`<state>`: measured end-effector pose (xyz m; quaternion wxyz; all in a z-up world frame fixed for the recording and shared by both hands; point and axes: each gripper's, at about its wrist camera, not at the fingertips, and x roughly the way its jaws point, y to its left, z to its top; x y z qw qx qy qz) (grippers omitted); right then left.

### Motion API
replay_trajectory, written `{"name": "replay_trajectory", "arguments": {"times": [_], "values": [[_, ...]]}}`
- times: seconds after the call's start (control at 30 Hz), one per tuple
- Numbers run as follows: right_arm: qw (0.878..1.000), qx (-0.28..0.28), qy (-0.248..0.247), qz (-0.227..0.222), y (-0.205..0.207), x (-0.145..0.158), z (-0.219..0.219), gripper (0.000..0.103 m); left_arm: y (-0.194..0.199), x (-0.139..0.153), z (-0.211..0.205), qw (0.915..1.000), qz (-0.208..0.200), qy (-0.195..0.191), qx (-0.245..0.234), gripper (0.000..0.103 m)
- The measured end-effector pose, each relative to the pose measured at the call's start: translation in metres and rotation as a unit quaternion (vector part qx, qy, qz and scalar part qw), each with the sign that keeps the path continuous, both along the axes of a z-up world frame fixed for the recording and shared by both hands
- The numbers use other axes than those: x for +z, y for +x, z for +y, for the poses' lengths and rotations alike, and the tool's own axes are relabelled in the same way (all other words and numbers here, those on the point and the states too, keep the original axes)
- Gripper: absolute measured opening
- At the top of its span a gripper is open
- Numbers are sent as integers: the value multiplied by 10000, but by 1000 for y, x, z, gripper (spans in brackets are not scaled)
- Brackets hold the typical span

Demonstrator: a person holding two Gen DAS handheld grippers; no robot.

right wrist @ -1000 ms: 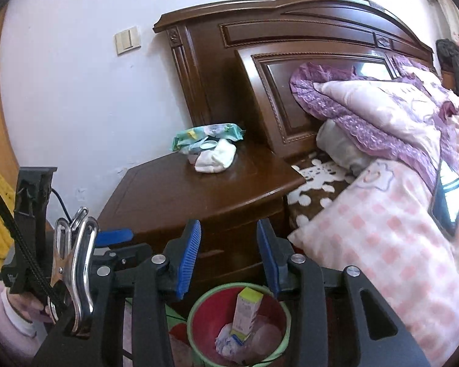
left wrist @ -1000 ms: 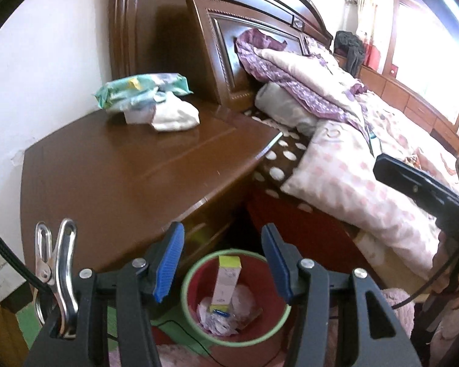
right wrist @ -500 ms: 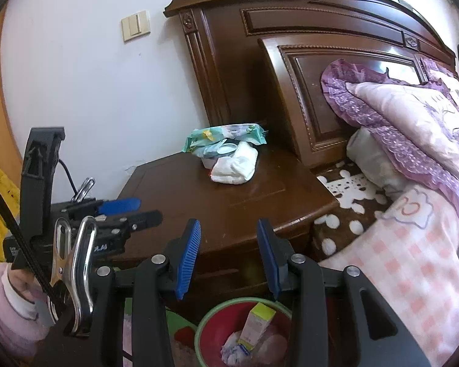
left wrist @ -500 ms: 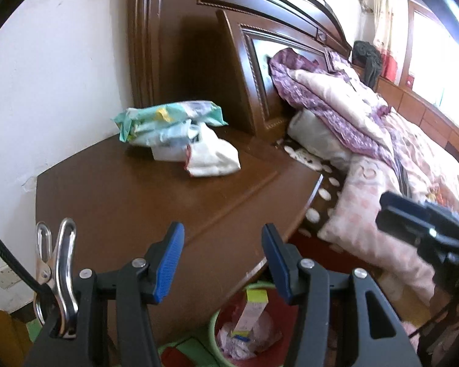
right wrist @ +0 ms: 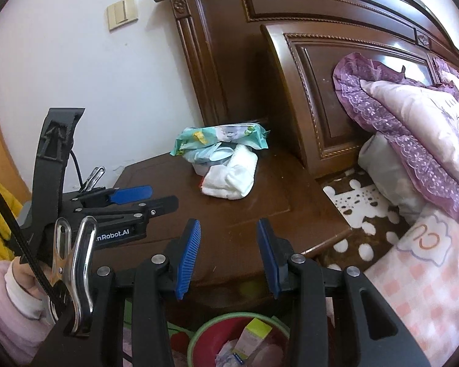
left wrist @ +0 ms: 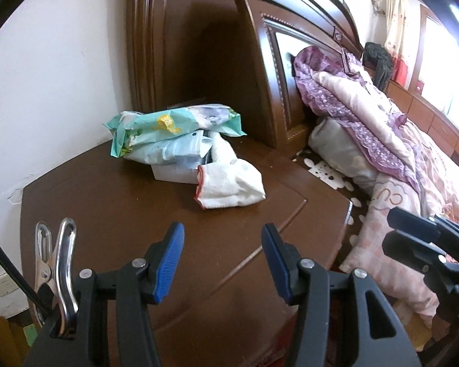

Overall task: Collect trash
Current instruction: 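Raise both open tools from the bucket back to the nightstand, then grasp the white cloth with the right tool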

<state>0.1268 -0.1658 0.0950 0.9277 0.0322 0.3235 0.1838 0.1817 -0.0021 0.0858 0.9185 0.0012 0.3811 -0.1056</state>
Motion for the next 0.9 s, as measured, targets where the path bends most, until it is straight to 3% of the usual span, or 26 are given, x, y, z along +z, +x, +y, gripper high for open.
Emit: {"name": "replay_trajectory", "arguments": {"times": [0.43,0.9], "values": [[9995,-25,32,313,60,-24,12,39,52,-31,1,9993,301,-216,-59,55],[9982,-99,59,594,129,-53,18,39,72,-45,-2,9990,301,-187,-257,54]]}}
